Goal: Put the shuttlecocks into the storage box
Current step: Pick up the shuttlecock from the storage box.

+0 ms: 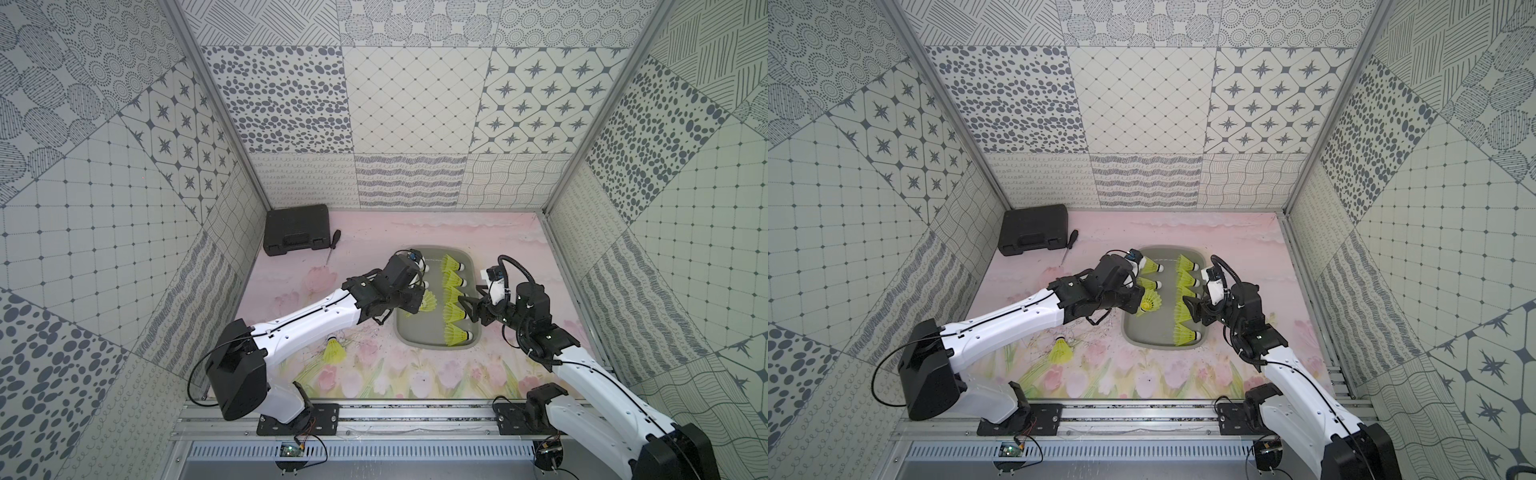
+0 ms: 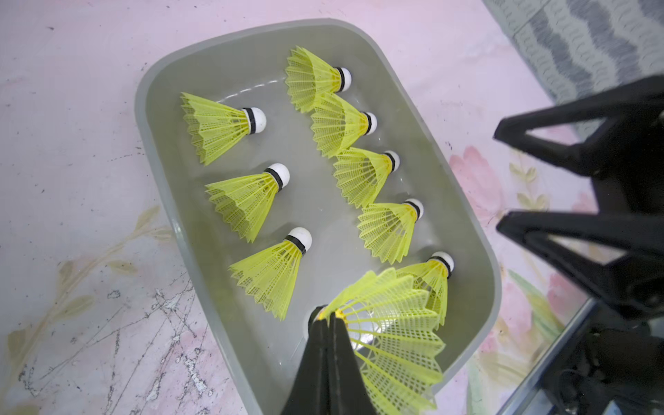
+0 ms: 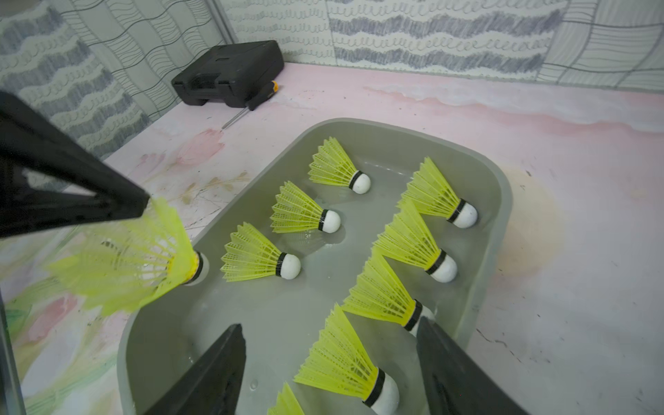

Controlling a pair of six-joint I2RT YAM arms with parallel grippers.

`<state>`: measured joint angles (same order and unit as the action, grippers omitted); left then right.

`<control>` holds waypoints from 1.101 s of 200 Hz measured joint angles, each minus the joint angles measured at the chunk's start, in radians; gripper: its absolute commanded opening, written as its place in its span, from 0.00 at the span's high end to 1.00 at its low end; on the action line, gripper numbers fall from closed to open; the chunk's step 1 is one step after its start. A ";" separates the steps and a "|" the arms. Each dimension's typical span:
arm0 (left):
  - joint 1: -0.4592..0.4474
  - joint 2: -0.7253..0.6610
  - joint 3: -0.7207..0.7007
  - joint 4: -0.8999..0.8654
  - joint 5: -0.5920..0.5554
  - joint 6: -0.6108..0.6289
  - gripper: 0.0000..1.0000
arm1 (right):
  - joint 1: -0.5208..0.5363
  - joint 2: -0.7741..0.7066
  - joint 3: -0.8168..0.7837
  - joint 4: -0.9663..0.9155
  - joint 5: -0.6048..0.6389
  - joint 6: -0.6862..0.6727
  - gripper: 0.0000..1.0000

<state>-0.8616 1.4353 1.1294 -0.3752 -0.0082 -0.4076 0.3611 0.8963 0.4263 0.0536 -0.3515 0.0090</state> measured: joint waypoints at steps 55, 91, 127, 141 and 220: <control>0.140 -0.093 -0.107 0.145 0.192 -0.233 1.00 | 0.149 0.151 -0.001 0.200 -0.032 -0.160 0.13; 0.164 -0.110 -0.142 0.234 0.279 -0.347 1.00 | 0.198 0.241 0.005 0.286 -0.046 -0.180 0.12; 0.172 -0.114 -0.158 0.299 0.340 -0.423 1.00 | 0.230 0.308 0.035 0.355 -0.042 -0.182 0.12; 0.173 -0.114 -0.165 0.320 0.359 -0.446 1.00 | 0.235 0.324 0.042 0.382 -0.036 -0.182 0.14; 0.174 -0.112 -0.200 0.402 0.413 -0.530 1.00 | 0.252 0.356 0.071 0.431 -0.039 -0.187 0.66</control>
<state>-0.6872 1.3231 0.9291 0.0269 0.4049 -0.9379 0.6128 1.2518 0.4976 0.4850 -0.3904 -0.1776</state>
